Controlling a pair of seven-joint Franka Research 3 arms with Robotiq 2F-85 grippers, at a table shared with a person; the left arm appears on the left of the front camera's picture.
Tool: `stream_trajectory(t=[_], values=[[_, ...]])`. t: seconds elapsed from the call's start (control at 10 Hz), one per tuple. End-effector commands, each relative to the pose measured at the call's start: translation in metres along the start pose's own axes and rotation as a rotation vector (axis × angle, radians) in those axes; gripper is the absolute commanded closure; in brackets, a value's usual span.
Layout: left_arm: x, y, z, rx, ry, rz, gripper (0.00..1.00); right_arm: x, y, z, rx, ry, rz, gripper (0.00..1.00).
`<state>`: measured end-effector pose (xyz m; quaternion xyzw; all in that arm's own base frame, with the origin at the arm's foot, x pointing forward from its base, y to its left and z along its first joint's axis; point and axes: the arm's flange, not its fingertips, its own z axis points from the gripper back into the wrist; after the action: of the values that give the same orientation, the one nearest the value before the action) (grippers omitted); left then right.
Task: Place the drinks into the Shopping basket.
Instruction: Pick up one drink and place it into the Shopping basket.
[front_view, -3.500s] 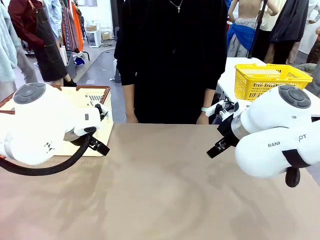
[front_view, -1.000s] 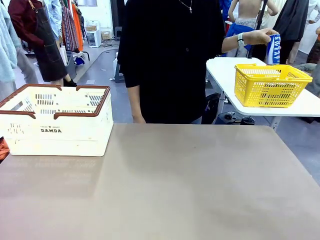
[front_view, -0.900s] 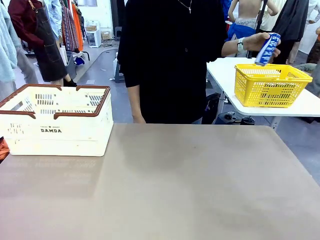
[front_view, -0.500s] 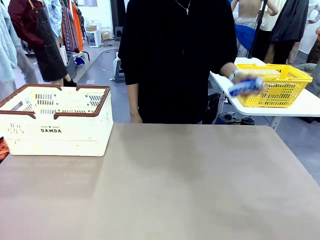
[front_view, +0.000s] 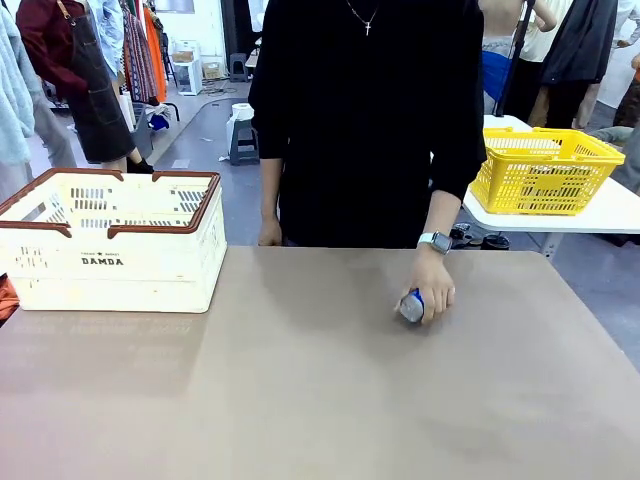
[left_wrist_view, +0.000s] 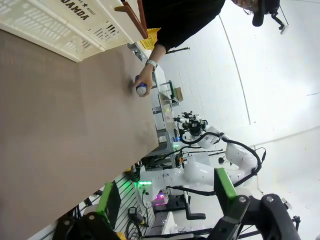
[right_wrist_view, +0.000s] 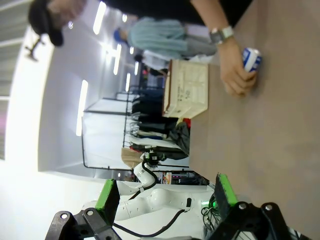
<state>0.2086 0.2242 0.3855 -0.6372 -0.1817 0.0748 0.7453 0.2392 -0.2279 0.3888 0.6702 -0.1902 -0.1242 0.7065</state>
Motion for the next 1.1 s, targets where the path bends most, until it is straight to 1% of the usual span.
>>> stream_trajectory(t=[0.0,1.0], values=[[0.0002,-0.0004,0.0003,-0.019,-0.012,-0.02,0.0,-0.0014,0.0001,-0.0001,0.009,0.004,0.018,0.0],[0.0002,-0.0004,0.0003,-0.019,-0.012,-0.02,0.0,-0.0014,0.0001,-0.0001,0.009,0.004,0.018,0.0]])
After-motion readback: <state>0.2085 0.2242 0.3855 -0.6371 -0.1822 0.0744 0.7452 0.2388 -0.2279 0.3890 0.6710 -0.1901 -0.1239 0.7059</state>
